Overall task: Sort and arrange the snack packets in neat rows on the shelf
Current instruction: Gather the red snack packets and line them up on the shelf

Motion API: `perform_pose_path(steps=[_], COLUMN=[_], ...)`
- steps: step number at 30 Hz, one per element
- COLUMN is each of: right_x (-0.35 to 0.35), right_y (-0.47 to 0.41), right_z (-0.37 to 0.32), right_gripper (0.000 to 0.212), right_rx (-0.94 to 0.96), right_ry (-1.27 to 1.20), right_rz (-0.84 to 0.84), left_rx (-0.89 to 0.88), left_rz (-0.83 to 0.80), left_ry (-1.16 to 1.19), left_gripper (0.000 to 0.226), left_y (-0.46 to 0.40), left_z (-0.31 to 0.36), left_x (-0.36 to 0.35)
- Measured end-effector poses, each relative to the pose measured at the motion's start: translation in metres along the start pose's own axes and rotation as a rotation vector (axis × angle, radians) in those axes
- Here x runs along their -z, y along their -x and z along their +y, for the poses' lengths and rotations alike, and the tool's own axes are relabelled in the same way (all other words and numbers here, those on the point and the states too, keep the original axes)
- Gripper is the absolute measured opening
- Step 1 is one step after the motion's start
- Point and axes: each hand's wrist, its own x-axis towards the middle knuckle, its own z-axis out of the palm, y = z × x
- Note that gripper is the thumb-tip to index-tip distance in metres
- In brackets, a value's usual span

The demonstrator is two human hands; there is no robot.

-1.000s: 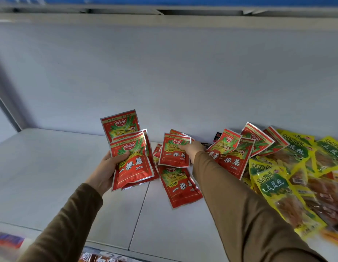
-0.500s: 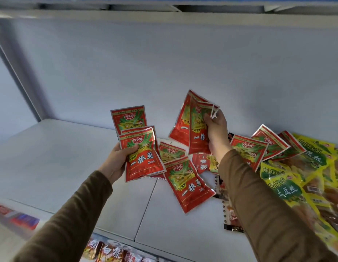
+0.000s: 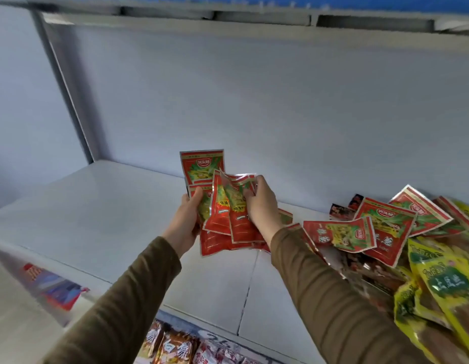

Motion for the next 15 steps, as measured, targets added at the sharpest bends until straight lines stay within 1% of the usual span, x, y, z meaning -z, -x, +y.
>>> perform_pose_path(steps=[2,6,8,10,12,15], right_x=[-0.032,-0.101,-0.131,-0.161,-0.184,-0.208], right_y=[0.006,0.018,0.024,0.027,0.026,0.021], right_z=[-0.019,-0.057,-0.077,-0.092,-0.101,-0.111], right_gripper=[0.013,0.014,0.016,0.016,0.014,0.008], right_rx=[0.029,0.015,0.022,0.032,0.007,-0.122], right_ry=[0.050,0.065,0.077,0.067,-0.002,-0.239], right_rz=[0.025,0.061,0.087,0.105,0.106,0.080], left_rx=[-0.022,-0.055,-0.057,-0.046,-0.016,0.011], left_rz=[-0.032,-0.050,-0.082,-0.089,-0.090,-0.101], left_ry=[0.011,-0.111,-0.133,-0.142,-0.151,-0.132], left_gripper=[0.081,0.093,0.100,0.099,0.092,0.076], left_y=[0.000,0.001,0.000,-0.005,-0.011,-0.023], left_z=[0.013,0.035,0.046,0.057,0.066,0.075], left_x=[0.025,0.082,0.113,0.143,0.167,0.194])
